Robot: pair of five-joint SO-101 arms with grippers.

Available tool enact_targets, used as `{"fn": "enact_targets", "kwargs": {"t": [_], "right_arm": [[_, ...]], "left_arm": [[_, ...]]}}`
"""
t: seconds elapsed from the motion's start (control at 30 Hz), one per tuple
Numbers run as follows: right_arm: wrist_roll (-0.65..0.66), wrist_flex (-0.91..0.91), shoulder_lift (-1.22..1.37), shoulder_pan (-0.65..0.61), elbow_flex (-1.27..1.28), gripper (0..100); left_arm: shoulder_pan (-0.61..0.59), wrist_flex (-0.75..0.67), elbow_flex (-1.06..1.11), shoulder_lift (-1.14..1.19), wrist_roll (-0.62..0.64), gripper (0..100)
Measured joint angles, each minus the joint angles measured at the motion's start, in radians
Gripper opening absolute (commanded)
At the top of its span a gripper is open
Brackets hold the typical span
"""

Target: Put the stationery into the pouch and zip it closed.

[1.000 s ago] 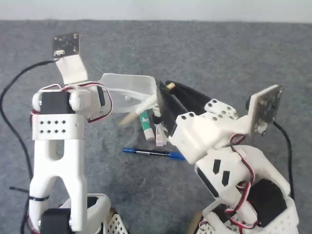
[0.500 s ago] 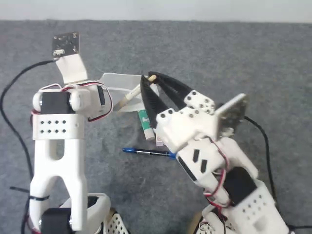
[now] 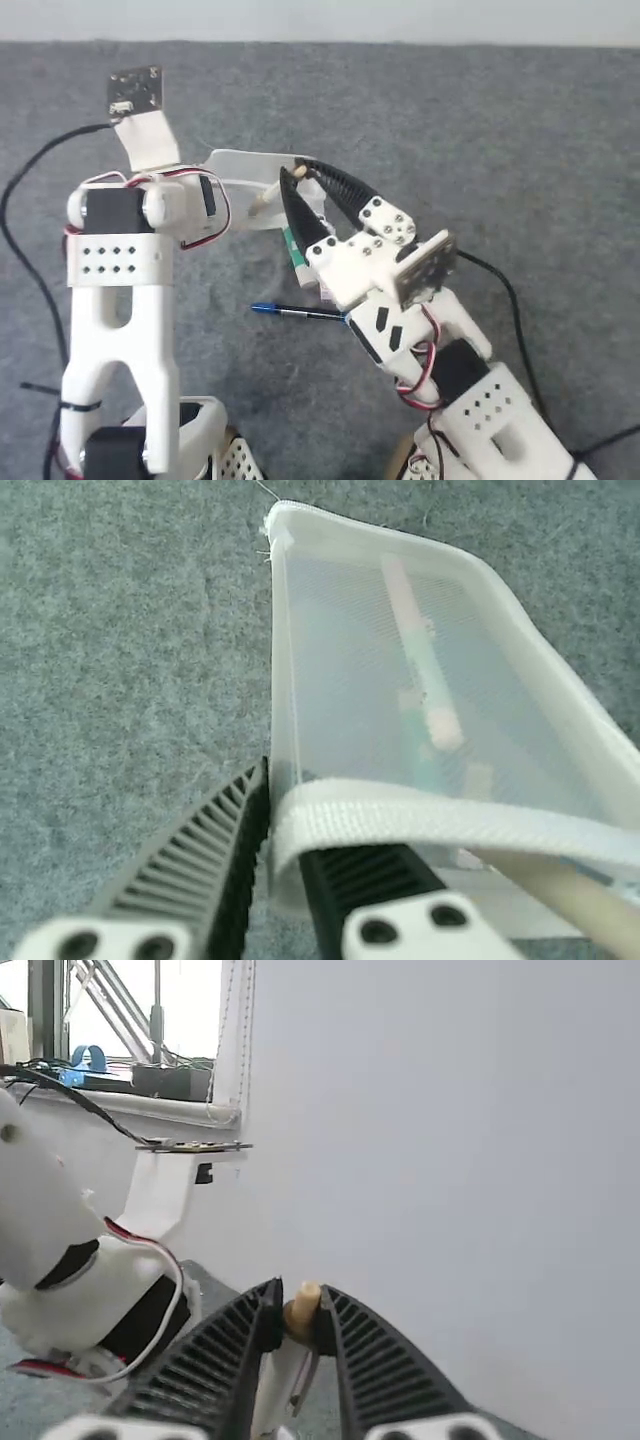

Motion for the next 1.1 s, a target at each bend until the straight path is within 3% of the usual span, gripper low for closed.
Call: {"fn": "enact_targets", "kwargs": {"t": [0.17, 0.53, 0.67, 0.83, 1.1], "right_arm": [[0.066, -0.049, 0.000, -0.074, 0.074, 0.6], [0.365, -0.206, -0.002, -0.215, 0.229, 0.6], [0.384, -0.212, -0.002, -0.216, 0.229, 3.0], [0.382, -0.212, -0.002, -0.218, 0.232, 20.9], [0.384, -0.212, 0.000, -0.219, 0.259, 22.0]], "left_arm": [[0.000, 0.000, 0.000, 0.000, 0.000, 1], [0.000, 0.000, 0.000, 0.000, 0.000, 1], [0.000, 0.000, 0.000, 0.000, 0.000, 1], [0.000, 0.000, 0.000, 0.000, 0.000, 1], [0.000, -0.018, 0.000, 0.000, 0.000, 1]]}}
